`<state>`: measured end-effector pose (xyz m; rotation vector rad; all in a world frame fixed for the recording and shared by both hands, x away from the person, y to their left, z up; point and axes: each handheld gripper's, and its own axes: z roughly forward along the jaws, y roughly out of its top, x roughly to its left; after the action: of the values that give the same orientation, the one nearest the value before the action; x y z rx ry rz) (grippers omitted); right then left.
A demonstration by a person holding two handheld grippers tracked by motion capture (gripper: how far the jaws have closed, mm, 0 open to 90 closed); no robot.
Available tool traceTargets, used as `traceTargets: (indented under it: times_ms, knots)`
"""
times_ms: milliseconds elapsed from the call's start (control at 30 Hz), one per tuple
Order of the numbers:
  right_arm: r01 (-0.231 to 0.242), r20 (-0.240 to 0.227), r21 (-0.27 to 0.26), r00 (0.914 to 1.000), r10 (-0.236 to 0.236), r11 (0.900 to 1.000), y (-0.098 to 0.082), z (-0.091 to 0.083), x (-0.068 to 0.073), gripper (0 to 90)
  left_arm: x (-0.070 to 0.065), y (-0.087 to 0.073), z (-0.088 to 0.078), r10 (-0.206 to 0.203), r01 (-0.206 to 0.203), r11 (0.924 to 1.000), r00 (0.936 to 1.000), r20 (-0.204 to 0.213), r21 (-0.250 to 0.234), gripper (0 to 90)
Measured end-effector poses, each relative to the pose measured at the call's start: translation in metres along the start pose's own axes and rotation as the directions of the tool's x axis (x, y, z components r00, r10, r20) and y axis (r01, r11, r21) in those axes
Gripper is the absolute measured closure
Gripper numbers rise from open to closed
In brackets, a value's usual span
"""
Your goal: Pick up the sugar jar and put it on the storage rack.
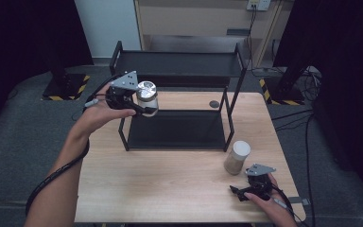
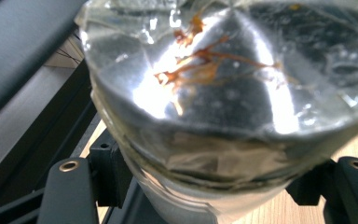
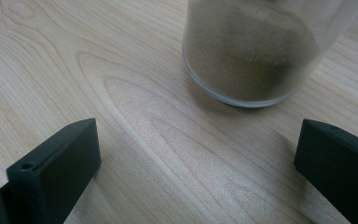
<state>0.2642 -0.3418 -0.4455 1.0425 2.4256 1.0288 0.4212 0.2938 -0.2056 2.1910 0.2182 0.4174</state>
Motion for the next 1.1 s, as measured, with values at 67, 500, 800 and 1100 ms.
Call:
traceTargets:
  times_ms: [67, 500, 800, 1100]
  knots:
    - [0.0, 0.0, 0.0, 1.0, 0.0, 1.0, 0.0, 0.0, 0.0, 0.8, 0.0, 0.001, -0.003, -0.001, 0.001, 1.0, 1.0, 0.0, -0.007, 29.9]
    - [0.0, 0.0, 0.0, 1.0, 0.0, 1.0, 0.0, 0.0, 0.0, 0.8, 0.0, 0.013, -0.019, -0.012, 0.012, 0.9998, 0.9999, -0.011, -0.014, 29.9]
    - [0.001, 0.0, -0.001, 1.0, -0.001, 1.0, 0.0, 0.0, 0.0, 0.8, 0.004, 0.025, -0.03, -0.016, 0.015, 0.9992, 0.9997, -0.02, -0.037, 29.9]
    - [0.001, 0.0, -0.001, 1.0, -0.001, 1.0, 0.0, 0.0, 0.0, 0.8, 0.004, 0.044, -0.035, -0.014, 0.012, 0.9991, 0.9988, -0.046, -0.041, 29.9]
